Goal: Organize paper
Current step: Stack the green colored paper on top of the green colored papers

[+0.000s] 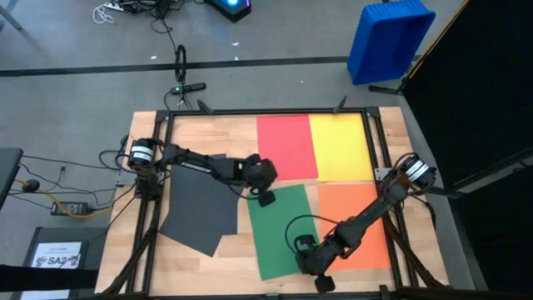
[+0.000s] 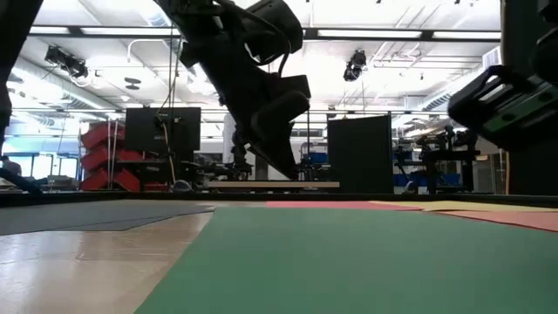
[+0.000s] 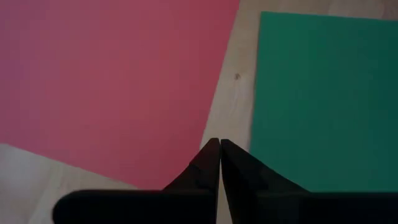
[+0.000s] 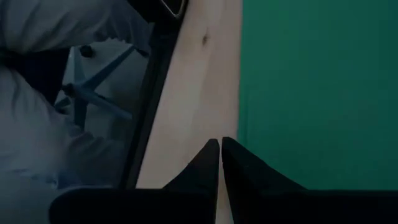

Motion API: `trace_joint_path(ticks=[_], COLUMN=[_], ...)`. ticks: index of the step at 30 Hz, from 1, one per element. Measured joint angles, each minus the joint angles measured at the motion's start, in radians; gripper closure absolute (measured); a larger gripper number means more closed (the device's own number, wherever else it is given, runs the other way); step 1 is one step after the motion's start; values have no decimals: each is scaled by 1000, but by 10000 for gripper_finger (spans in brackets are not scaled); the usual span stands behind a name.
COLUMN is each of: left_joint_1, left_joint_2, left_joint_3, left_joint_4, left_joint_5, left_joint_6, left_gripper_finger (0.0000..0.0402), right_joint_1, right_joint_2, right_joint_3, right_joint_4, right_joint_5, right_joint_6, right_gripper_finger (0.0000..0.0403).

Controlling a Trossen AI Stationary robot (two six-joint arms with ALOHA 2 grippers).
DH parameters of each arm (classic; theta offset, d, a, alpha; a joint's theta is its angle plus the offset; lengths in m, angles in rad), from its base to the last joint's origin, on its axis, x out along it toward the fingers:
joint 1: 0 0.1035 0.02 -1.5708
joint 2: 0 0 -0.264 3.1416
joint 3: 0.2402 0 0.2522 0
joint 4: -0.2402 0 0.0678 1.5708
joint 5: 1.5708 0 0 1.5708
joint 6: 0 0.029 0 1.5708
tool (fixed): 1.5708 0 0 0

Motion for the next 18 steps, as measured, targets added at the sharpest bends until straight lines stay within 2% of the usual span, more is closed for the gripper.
trace_joint_path(ticks=[11, 18], left_joint_1=[24, 29], left_joint_2=[29, 77], left_joint_3=[1, 1], left_joint_4=[21, 49], left_joint_5=[53, 103], left_joint_6=[7, 15], left_gripper_finger=[402, 402], right_joint_1=[-25, -48], right_joint_2=[150, 156], right_joint_3=[125, 126], right_joint_4=[13, -30], right_joint_5=[-80, -94], right_joint_6=[-53, -51], right_gripper_finger=[403, 403])
